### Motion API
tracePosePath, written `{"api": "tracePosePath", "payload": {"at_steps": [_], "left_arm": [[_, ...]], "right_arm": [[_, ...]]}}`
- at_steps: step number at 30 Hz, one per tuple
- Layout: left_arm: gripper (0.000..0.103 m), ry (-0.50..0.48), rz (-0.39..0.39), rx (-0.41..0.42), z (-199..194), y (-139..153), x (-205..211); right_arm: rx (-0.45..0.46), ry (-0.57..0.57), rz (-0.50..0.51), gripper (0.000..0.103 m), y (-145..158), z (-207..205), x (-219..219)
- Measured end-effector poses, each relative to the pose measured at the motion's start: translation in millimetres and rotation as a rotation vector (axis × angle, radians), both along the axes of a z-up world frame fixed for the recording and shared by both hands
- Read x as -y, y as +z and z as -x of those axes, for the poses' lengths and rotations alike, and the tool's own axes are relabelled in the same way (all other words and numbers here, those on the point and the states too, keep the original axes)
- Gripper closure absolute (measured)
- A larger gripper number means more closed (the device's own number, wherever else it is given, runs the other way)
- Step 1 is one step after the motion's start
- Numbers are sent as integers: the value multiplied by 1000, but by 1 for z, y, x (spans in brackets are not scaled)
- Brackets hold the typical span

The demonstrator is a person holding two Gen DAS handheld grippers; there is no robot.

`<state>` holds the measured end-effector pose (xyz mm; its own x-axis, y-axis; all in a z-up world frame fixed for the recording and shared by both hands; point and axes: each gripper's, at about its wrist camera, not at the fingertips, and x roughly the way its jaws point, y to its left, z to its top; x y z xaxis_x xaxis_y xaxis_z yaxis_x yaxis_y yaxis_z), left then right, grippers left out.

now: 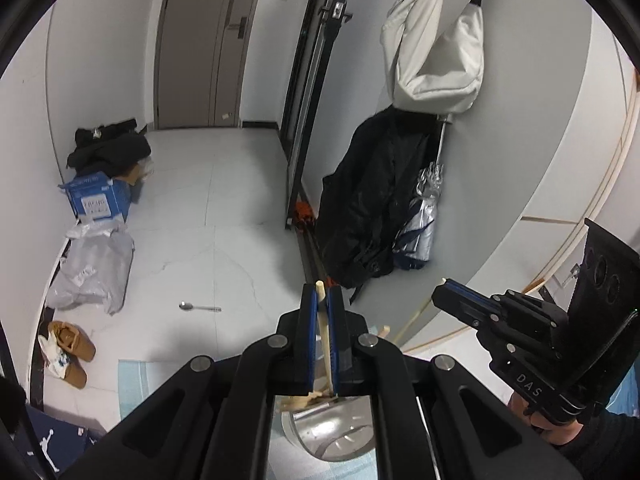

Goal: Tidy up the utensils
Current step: 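Carry the chopstick over the holder with the right tool while the left tool follows, then open the right tool to drop the chopstick into the holder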

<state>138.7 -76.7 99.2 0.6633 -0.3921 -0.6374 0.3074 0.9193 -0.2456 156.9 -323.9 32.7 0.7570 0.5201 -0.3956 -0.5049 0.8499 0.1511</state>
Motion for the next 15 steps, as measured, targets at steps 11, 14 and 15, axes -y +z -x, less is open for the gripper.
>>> {"api": "tracePosePath", "payload": {"at_steps": [11, 14, 15], "left_arm": [[101, -3, -27, -56, 3, -13, 5], [101, 21, -49, -94, 3, -18, 4], [101, 13, -28, -115, 3, -21, 3]], "right_arm": [[-43, 26, 4, 100, -13, 0, -5], [-68, 34, 10, 100, -19, -1, -8], [-76, 35, 15, 100, -21, -1, -9]]}}
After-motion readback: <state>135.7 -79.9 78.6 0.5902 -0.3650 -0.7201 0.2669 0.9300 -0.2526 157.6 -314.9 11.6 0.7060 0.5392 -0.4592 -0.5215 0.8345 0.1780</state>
